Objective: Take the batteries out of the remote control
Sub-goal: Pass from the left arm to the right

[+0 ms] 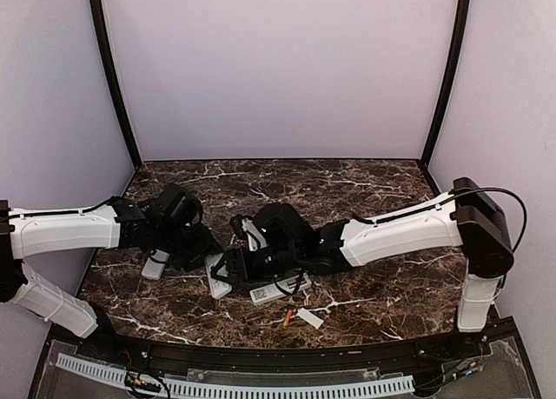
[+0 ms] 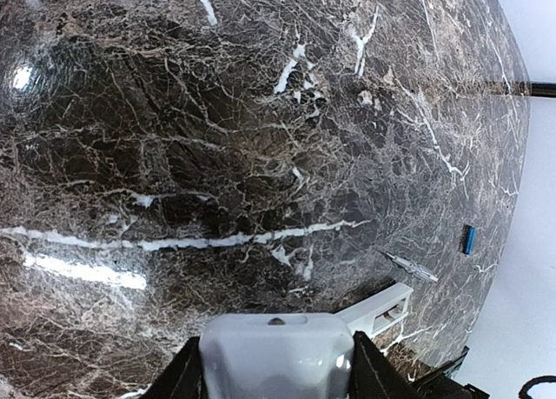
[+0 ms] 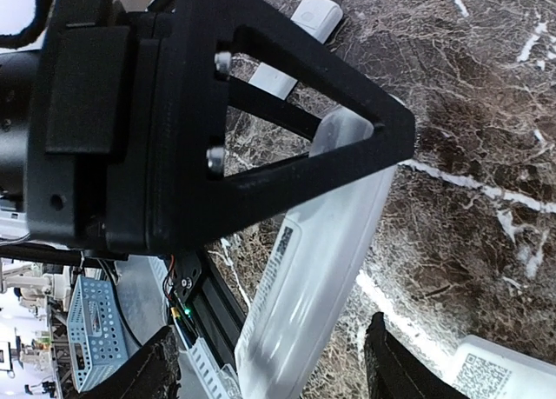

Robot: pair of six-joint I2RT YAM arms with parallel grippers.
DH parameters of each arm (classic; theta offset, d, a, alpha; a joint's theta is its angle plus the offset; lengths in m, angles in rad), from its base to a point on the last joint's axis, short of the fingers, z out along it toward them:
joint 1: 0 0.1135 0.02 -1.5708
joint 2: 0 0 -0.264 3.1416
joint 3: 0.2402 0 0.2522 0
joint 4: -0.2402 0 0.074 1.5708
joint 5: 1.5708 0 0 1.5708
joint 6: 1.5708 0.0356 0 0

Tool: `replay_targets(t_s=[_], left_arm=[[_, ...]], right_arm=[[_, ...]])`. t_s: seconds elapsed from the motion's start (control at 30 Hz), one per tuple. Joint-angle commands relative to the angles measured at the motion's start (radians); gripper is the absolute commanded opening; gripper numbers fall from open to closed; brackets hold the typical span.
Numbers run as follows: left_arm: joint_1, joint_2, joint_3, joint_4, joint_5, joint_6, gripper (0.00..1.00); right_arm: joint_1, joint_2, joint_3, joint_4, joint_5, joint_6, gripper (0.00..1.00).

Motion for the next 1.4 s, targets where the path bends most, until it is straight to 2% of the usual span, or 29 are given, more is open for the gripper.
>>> replay_targets(t_s=[0.0,0.17,0.43,0.57,0.67,0.7,0.73,0.77,0.83,0.9,1.07,1.23,1.37], left_arm=[[-0.007,-0.025,0.025,0.009,-0.007,-0.017,0.31],[-0.008,-0.037,0.013,0.018,-0.007,-0.024,0.31],[-0.008,-0.045,-0.004,0.041,0.001,-0.028,0.31],[-0.009,-0.04,-0.006,0.057,0.012,-0.018,0.33],[-0.008,-0.047,-0.007,0.064,0.018,0.004,0.43],[-0.008,-0.056,-0.004,0.059,0.014,0.012,0.51],[-0.008,-0.062,-0.003,0.057,0.011,0.029,0.56],[-0.008,-0.078,0.0,0.052,0.005,0.057,0.69],[-0.008,-0.103,0.012,0.031,-0.004,0.107,0.86],[-0.007,-0.129,0.03,-0.001,-0.005,0.172,0.94],[0.002,-0.166,0.063,-0.057,0.054,0.332,0.97],[0.004,-0.193,0.079,-0.008,0.272,0.583,0.96],[0.003,-0.208,0.11,-0.015,0.425,0.719,0.95]], right_arm=[[0.005,0.059,0.068,-0.019,-0.055,-0.012,0.69],[0.003,0.093,0.112,-0.053,-0.058,0.008,0.6],[-0.019,0.114,0.105,-0.031,-0.089,0.072,0.28],[-0.03,0.117,0.096,-0.008,-0.109,0.095,0.15],[-0.037,0.102,0.067,0.016,-0.105,0.109,0.03],[-0.04,0.091,0.054,0.022,-0.101,0.113,0.0],[-0.044,0.079,0.036,0.031,-0.098,0.116,0.0],[-0.048,0.065,0.019,0.042,-0.093,0.119,0.0],[-0.059,0.035,-0.02,0.062,-0.087,0.122,0.0],[-0.072,-0.001,-0.054,0.06,-0.071,0.112,0.0],[-0.1,-0.11,-0.116,-0.033,-0.026,0.047,0.0],[-0.136,-0.221,-0.156,-0.15,-0.06,-0.059,0.0],[-0.156,-0.31,-0.172,-0.24,-0.109,-0.14,0.0]])
